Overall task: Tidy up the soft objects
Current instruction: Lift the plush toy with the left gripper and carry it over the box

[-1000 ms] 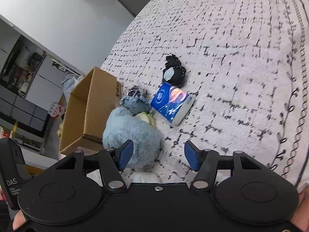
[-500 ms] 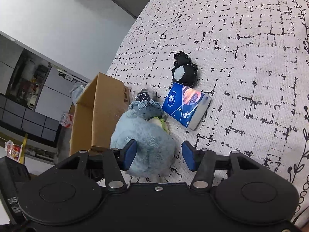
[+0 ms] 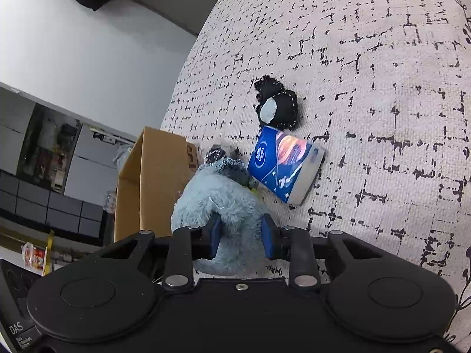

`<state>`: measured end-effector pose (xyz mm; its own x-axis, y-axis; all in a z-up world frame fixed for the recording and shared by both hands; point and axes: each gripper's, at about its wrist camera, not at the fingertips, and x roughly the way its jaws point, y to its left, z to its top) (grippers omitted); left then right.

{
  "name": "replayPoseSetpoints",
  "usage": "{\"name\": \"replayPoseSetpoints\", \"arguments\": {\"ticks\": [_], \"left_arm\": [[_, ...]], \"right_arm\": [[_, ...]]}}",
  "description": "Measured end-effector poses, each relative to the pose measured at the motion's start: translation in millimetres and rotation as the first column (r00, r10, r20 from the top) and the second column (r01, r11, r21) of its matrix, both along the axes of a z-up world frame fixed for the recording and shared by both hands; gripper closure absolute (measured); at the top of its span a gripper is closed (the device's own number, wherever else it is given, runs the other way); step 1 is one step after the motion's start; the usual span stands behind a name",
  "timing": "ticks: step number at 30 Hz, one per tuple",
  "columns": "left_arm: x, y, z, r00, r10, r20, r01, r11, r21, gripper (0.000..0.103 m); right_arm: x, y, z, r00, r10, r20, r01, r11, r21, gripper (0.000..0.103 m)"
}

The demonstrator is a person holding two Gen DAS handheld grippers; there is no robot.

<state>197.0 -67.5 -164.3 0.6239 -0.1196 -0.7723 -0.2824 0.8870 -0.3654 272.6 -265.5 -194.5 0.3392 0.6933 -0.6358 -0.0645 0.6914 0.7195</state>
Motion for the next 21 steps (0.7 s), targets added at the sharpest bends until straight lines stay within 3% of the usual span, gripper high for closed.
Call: {"name": "replayPoseSetpoints", "arguments": {"ticks": [4,8,21], "left_arm": [[1,-5,4,1.000,-0.018,0.021,0.018,1.000,0.011,0.082],[-1,-11,13,0.996,-0.078,0.031,0.077,0.997,0.023,0.084],[-10,-10,63,0.985,-0.120,0.122,0.107,0.988,0.107,0.086]], "right_arm": [[-2,-5,6,1.000,-0.003,0.022,0.003,1.000,-0.008,0.081],[-6,-19,7,0.999,-0.051,-0.018,0.051,0.998,0.020,0.082],[-25,-12,55,0.984,-0.056,0.171,0.041,0.995,0.088,0.082]]}}
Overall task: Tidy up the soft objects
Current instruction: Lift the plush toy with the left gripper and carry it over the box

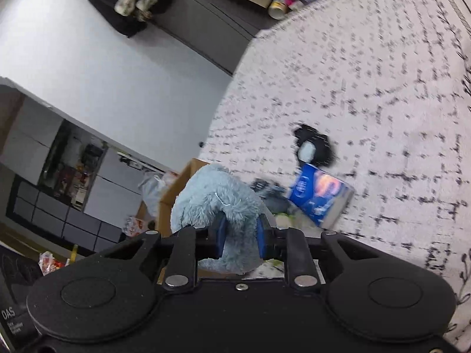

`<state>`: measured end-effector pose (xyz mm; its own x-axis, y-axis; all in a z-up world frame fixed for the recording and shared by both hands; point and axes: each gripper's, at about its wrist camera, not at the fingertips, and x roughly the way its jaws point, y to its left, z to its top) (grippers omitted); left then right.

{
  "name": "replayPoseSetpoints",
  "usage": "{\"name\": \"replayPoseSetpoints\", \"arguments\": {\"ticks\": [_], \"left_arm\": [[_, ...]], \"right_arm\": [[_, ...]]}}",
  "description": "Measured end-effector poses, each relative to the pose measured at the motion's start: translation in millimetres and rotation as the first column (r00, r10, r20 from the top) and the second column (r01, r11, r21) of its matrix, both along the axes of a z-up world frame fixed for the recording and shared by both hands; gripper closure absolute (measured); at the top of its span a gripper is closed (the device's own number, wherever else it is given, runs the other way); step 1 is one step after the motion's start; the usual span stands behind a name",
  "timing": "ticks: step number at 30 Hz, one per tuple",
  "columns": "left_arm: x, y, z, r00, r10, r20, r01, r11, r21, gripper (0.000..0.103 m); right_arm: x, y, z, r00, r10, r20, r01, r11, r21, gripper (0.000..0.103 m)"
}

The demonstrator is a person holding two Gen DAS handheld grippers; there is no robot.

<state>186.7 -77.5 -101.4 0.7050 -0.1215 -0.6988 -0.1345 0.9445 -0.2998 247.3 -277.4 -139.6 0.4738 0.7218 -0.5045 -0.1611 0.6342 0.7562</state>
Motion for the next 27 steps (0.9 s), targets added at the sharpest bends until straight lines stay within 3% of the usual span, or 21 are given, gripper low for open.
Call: {"name": "replayPoseSetpoints", "arguments": {"ticks": [16,27], "left_arm": [[-13,37,39,0.993,0.002,0.119,-0.003,1.000,0.007,0.086],[-10,69,43,0.988,0.004,0.157,-0.001,1.000,-0.018,0.087]], "right_arm": [[-12,37,42,0.978,0.023,0.205,-0.025,1.000,0.010,0.082],[-9,66,47,0.965,0.024,0.259,-0.029,0.999,0.015,0.082]]}}
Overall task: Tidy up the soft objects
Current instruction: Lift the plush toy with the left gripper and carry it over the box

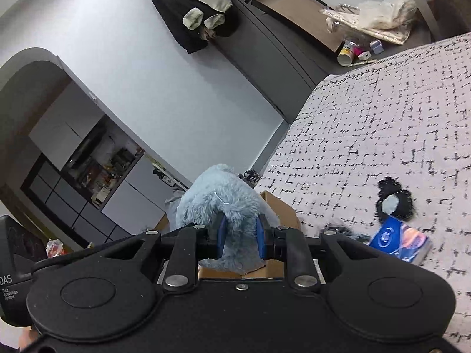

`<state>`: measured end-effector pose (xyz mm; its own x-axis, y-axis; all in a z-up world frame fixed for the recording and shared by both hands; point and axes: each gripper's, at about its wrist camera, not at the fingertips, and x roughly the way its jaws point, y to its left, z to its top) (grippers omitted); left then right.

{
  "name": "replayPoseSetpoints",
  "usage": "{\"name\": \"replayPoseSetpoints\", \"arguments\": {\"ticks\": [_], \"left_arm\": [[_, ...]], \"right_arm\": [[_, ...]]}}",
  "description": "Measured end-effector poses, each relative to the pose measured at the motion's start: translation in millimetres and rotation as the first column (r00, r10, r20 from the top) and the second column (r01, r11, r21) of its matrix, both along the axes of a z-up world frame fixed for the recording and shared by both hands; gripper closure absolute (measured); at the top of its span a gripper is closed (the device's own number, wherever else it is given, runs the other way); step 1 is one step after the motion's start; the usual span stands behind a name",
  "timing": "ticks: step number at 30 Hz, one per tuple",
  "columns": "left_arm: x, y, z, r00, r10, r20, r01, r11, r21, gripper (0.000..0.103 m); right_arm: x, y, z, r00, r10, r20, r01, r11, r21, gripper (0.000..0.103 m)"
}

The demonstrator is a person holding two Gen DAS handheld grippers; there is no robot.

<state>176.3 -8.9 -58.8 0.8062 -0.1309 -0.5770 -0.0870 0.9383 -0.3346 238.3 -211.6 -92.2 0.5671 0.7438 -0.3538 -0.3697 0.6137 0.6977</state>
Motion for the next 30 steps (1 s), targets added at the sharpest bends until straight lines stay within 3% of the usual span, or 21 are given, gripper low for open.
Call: {"name": "replayPoseSetpoints", "arguments": {"ticks": [14,21,30], "left_arm": [[4,65,-18,0.995,0.103,-0.008,-0.103,0.993,-0.063,0.087],[9,99,-42,0.987,0.152,-0.047,-0.156,0.981,-0.114,0.089],[28,125,-62,0.974,0.200,-0.108,-0.213,0.970,-0.120,0.089]], "right_arm": [[18,62,-18,0.996,0.049,-0.068,-0.048,0.999,0.019,0.082],[21,90,-31,0.991,0.081,-0.106,-0.085,0.996,-0.032,0.058],[26,98,-37,0.991,0.079,-0.111,-0.088,0.993,-0.078,0.053]]}}
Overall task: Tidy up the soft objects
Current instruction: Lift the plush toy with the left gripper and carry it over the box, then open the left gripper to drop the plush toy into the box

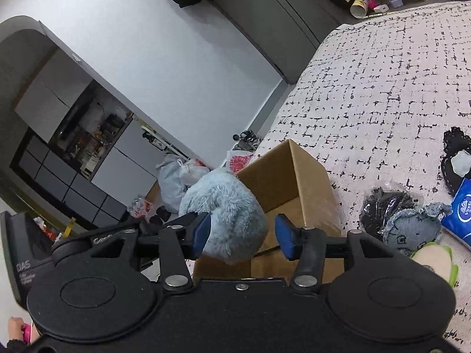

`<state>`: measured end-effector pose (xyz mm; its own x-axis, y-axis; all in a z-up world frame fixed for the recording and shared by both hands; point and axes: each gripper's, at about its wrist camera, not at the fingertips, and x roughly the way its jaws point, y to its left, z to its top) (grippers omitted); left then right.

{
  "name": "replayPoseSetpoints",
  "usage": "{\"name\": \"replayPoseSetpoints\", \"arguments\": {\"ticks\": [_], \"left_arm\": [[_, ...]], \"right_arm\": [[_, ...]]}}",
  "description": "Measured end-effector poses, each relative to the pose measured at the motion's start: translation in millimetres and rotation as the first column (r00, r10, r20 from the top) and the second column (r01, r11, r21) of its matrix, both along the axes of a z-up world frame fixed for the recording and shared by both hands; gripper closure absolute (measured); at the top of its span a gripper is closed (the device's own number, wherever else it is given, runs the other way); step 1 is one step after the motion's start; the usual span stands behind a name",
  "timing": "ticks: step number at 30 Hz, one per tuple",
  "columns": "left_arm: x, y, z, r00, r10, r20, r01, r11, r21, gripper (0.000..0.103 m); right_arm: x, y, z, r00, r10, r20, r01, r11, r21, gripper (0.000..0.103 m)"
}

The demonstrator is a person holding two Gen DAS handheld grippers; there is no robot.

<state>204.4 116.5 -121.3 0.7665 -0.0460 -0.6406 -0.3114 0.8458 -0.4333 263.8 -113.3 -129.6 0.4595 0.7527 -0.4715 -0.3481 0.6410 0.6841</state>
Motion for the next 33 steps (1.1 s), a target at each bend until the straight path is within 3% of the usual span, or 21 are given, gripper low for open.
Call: {"name": "replayPoseSetpoints", "arguments": {"ticks": [9,12,15,20,23,28,33], "left_arm": [[19,-2,-9,0.997,0.012,-0.078,-0.008,0.999,0.044,0.086],[21,-4,-7,0.993,0.010,-0.113,-0.001,0.997,0.072,0.081],[17,-7,-2,0.991,0.014,-0.132,-0.002,0.996,0.094,0.071],[3,-18,14,0.995,0.014,-0.103,0.002,0.989,0.150,0.038],[-5,-25,21,0.994,0.019,-0.103,0.000,0.984,0.179,0.025],[-17,-32,34,0.994,0.024,-0.102,-0.004,0.982,0.190,0.021],[-28,-51,49,0.995,-0.009,-0.095,0.034,0.965,0.262,0.013]], "right_arm": [[0,-8,1,1.000,-0.025,-0.010,0.025,1.000,-0.006,0.053],[0,-12,6,0.998,-0.056,0.003,0.056,0.998,-0.035,0.052],[-1,-17,12,0.998,-0.069,0.012,0.070,0.996,-0.048,0.047],[-3,-29,18,0.996,-0.094,0.011,0.094,0.994,-0.050,0.041],[-7,-34,23,0.994,-0.106,0.014,0.107,0.992,-0.062,0.037],[-17,-43,33,0.993,-0.110,0.038,0.113,0.991,-0.078,0.025],[-26,-57,45,0.992,-0.110,0.056,0.116,0.988,-0.106,0.015]]}}
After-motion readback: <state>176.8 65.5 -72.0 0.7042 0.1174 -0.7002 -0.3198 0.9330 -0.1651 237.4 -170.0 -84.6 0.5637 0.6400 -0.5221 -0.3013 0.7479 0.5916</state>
